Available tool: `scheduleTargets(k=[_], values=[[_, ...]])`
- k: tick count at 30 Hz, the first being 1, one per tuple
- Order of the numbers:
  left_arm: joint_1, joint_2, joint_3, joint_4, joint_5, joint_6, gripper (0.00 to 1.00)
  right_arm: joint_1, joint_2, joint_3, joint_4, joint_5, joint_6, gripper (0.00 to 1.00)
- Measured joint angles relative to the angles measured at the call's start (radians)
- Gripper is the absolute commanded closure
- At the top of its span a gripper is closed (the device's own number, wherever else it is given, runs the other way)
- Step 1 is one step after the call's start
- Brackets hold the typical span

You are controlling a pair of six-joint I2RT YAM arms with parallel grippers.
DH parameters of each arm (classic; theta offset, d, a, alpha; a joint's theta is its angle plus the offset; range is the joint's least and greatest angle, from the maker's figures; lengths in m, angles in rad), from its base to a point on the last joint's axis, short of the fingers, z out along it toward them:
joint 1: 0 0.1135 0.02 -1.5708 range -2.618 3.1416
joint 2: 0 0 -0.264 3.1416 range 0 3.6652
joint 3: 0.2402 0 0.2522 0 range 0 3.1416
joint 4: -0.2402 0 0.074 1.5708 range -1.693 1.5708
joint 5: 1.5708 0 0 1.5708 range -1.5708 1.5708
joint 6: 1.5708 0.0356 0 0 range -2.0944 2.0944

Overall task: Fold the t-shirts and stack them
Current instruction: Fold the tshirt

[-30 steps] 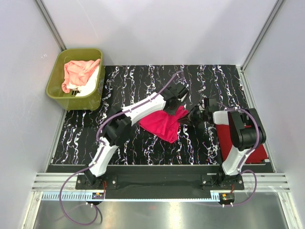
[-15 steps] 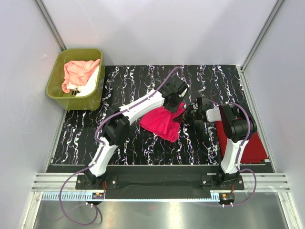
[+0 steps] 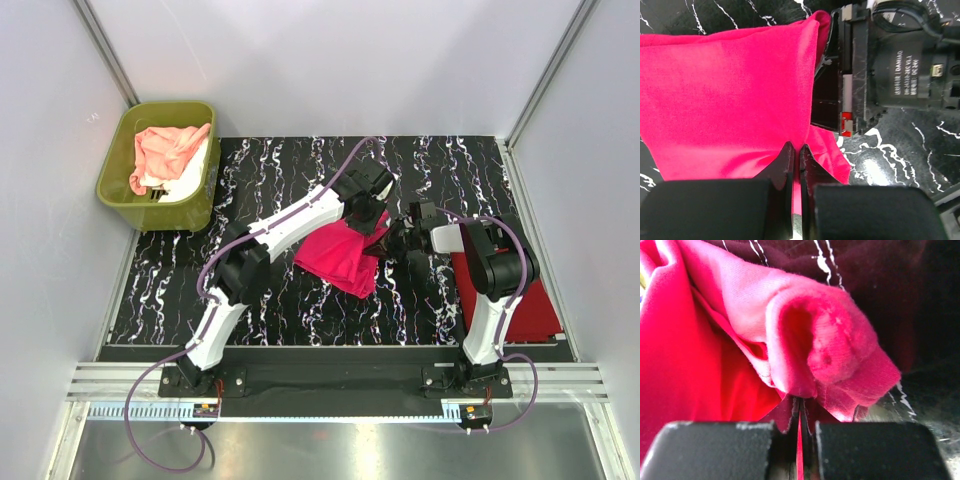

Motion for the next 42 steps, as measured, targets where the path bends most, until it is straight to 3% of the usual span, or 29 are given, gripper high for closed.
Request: scheduleTargets(k=[34, 40, 42], values=[[0.010, 0.023, -0.026, 0.075, 0.166, -0.065, 0.99, 0.012, -0.035, -0.004, -0.043, 0.064, 0.050, 1.00], [0.024, 0.026, -0.082, 0.111, 0.175, -0.066, 0.87, 0.014, -0.088, -0.004, -0.141, 0.102, 0.043, 0.99], [0.028, 0.026, -0.100, 0.117, 0.184, -0.066, 0.76, 0.014, -0.109, -0.002, -0.177, 0.113, 0.032, 0.99]])
